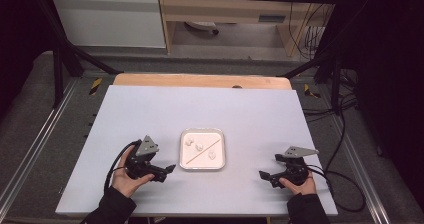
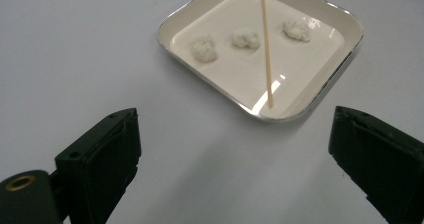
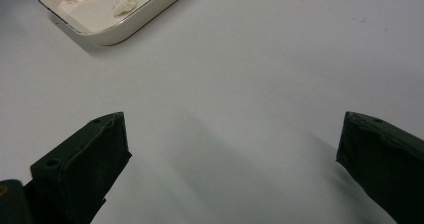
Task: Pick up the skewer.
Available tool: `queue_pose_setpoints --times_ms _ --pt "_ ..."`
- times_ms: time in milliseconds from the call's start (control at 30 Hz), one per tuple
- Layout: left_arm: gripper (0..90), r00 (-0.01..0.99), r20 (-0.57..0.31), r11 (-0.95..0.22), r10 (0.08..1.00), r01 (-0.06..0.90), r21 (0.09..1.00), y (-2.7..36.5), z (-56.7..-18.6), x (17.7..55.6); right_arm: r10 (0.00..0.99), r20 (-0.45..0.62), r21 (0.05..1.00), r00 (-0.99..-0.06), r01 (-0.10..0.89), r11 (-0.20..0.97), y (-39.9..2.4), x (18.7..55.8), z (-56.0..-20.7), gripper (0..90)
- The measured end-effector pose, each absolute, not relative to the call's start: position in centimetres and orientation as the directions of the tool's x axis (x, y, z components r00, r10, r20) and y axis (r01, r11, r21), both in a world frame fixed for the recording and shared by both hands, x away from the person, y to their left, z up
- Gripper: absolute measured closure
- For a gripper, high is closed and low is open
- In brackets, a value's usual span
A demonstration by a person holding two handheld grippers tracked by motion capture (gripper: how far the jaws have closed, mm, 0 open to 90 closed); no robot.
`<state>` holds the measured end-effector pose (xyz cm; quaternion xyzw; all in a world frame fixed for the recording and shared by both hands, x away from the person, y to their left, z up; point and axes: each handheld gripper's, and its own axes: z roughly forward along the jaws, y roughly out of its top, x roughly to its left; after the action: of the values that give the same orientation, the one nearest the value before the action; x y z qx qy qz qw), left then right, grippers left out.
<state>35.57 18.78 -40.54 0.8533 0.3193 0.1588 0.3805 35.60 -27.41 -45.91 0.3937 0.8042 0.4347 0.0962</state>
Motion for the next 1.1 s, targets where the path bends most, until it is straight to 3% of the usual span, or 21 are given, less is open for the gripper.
queue_pose_setpoints --times_ms 600,833,933,1100 --pt "12.8 0.761 0.033 -0.551 0.647 0.437 0.711 14.1 -40.6 37.6 0.715 0.189 0.775 -0.673 0.549 0.312 -27.4 35.6 -45.9 0.7" --pt "25.6 0.760 0.072 -0.586 0.646 0.432 0.686 12.5 -41.0 38.1 0.713 0.191 0.774 -0.674 0.551 0.313 -27.4 35.6 -45.9 0.7" --pt "27.7 0.767 0.076 -0.601 0.638 0.433 0.672 11.9 -41.3 38.3 0.713 0.192 0.773 -0.674 0.551 0.313 -27.4 35.6 -45.9 0.7" --pt "38.4 0.779 0.057 -0.612 0.625 0.442 0.656 11.1 -41.8 38.6 0.712 0.191 0.774 -0.676 0.550 0.314 -27.4 35.6 -45.9 0.8"
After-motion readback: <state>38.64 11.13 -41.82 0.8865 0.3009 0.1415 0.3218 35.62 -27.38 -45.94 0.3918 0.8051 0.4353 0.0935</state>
